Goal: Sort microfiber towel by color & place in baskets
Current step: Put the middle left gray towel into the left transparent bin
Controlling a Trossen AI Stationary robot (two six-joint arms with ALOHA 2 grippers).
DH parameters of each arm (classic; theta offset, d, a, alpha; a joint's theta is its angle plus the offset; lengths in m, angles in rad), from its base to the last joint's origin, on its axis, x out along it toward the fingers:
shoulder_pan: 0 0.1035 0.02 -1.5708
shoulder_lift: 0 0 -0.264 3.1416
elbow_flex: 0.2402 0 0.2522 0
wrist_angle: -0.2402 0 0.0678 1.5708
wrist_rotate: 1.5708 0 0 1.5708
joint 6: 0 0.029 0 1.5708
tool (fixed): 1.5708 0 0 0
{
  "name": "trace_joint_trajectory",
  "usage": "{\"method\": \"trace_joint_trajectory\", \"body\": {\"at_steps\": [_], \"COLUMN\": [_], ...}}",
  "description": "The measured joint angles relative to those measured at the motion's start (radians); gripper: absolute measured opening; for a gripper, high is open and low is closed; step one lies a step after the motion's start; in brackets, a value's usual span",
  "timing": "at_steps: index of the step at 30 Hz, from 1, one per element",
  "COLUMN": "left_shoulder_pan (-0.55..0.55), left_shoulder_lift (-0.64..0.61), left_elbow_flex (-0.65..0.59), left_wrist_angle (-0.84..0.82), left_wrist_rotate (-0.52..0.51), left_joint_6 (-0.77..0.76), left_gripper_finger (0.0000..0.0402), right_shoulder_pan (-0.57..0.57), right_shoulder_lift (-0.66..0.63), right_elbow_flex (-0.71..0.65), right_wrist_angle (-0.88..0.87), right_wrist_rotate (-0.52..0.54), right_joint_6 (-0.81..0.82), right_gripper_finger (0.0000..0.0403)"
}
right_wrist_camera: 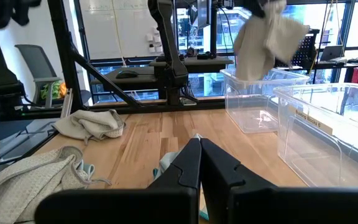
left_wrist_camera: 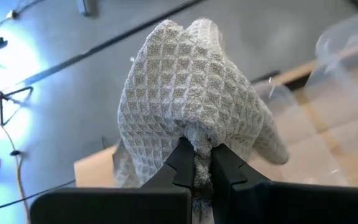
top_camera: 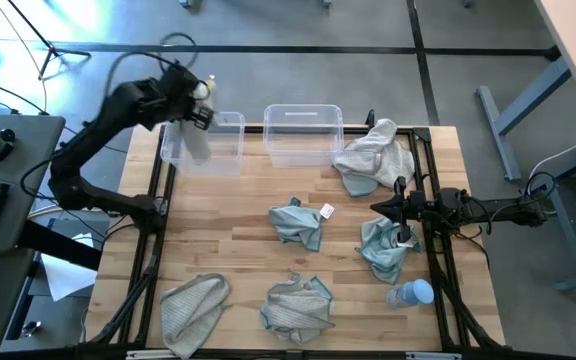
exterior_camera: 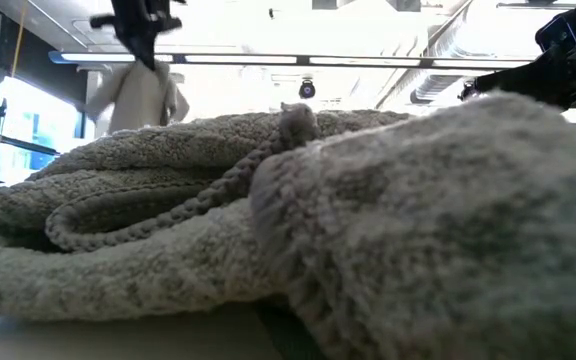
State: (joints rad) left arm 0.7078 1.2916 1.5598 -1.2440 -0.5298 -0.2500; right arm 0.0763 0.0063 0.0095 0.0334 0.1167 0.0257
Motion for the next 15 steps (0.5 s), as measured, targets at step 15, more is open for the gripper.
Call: {"method": "trace_joint_trajectory", "body": {"at_steps": [15], "left_shoulder_pan": [0.064], "left_shoulder_lift": [-0.001], "left_elbow_flex": [-0.394], "left_wrist_angle": [0.182], "left_wrist_rotate": [0.219], "left_joint_6": [-0.093], "left_gripper_finger": [0.0001], "right_shoulder_pan": [0.000], "right_shoulder_lift": [0.000], "right_elbow_flex": [0.000], "right_wrist_angle": [0.000], "right_wrist_rotate": [0.000], "right_joint_6": [0.000], "right_gripper_finger": [0.0000]}}
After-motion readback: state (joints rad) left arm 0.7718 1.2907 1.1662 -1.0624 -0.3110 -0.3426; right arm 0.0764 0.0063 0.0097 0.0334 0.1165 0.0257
